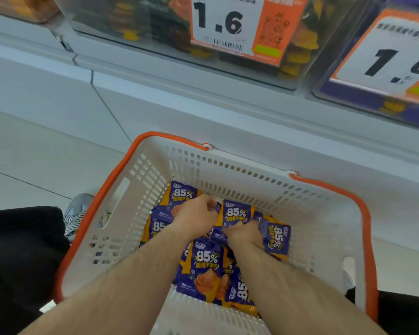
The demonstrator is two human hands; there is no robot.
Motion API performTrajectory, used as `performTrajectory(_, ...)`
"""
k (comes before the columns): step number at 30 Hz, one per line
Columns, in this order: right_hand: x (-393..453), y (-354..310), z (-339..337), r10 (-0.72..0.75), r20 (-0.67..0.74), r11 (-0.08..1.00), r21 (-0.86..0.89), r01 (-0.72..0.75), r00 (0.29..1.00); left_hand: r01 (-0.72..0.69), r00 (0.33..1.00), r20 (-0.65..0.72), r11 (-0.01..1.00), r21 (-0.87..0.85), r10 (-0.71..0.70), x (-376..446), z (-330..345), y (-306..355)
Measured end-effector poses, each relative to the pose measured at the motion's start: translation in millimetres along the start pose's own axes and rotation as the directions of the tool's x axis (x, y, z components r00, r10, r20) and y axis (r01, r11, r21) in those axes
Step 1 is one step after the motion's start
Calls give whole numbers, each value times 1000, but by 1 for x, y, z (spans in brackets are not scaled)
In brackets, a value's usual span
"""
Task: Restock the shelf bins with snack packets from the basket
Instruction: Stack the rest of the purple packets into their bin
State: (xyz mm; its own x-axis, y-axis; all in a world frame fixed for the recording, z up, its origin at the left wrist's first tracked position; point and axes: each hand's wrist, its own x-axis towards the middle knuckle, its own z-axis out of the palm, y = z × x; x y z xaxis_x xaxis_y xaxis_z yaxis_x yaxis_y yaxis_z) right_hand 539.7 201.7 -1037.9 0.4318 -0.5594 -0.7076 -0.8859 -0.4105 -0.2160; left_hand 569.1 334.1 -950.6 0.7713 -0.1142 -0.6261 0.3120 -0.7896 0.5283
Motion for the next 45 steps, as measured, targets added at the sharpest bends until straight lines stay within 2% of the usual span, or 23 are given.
performTrajectory(2,0,2,-3,-37,-15,998,41,38,999,-5,1000,4,1000,20,5,-1,0,1)
performTrajectory(6,4,13,-23,-169,120,973,176,146,978,-41,999,5,999,6,41,-12,-6,10)
performTrajectory(9,-7,13,-57,-268,196,956,179,234,943,-57,998,-9,998,-41,57,-24,-13,17)
performTrajectory(15,-68,-12,-146,-523,188,851,169,498,831,-75,997,-48,940,-334,62,-50,-32,42)
performTrajectory(17,-88,-21,-172,-614,185,789,179,588,768,-148,989,-57,912,-384,136,-60,-36,54)
performTrajectory(20,-114,-31,-209,-734,77,679,104,727,675,-357,934,-162,830,-429,318,-76,-40,72)
performTrajectory(23,-141,-28,-244,-785,-87,588,205,783,613,-512,859,-309,705,-490,409,-94,-49,102)
performTrajectory(26,-168,-20,-274,-763,-313,488,295,822,565,-576,817,-366,622,-530,445,-118,-63,136)
performTrajectory(27,-173,-17,-282,-772,-377,444,255,859,512,-600,800,-382,595,-535,463,-124,-66,145)
performTrajectory(29,-184,-10,-296,-790,-439,407,145,902,428,-644,764,-415,535,-547,495,-139,-73,163)
performTrajectory(32,-196,-6,-313,-756,-520,366,167,915,397,-698,711,-431,488,-524,555,-160,-80,193)
performTrajectory(33,-199,-8,-320,-726,-555,344,217,914,405,-716,693,-436,477,-510,573,-162,-81,204)
performTrajectory(37,-199,-10,-352,-599,-609,302,429,851,519,-796,604,-440,475,-375,664,-173,-84,249)
performTrajectory(40,-192,-9,-386,-499,-686,299,437,848,529,-863,505,-386,458,-214,772,-177,-84,278)
performTrajectory(41,-190,-9,-400,-458,-715,277,450,849,528,-879,465,-401,466,-102,790,-173,-84,286)
performTrajectory(42,-188,-11,-415,-413,-732,265,473,840,542,-858,417,-422,502,110,805,-167,-85,292)
performTrajectory(44,-177,-14,-446,-324,-749,295,501,814,578,-664,361,-393,529,528,846,-154,-85,298)
performTrajectory(45,-169,-15,-459,-289,-753,330,501,800,591,-591,363,-348,502,632,865,-145,-84,298)
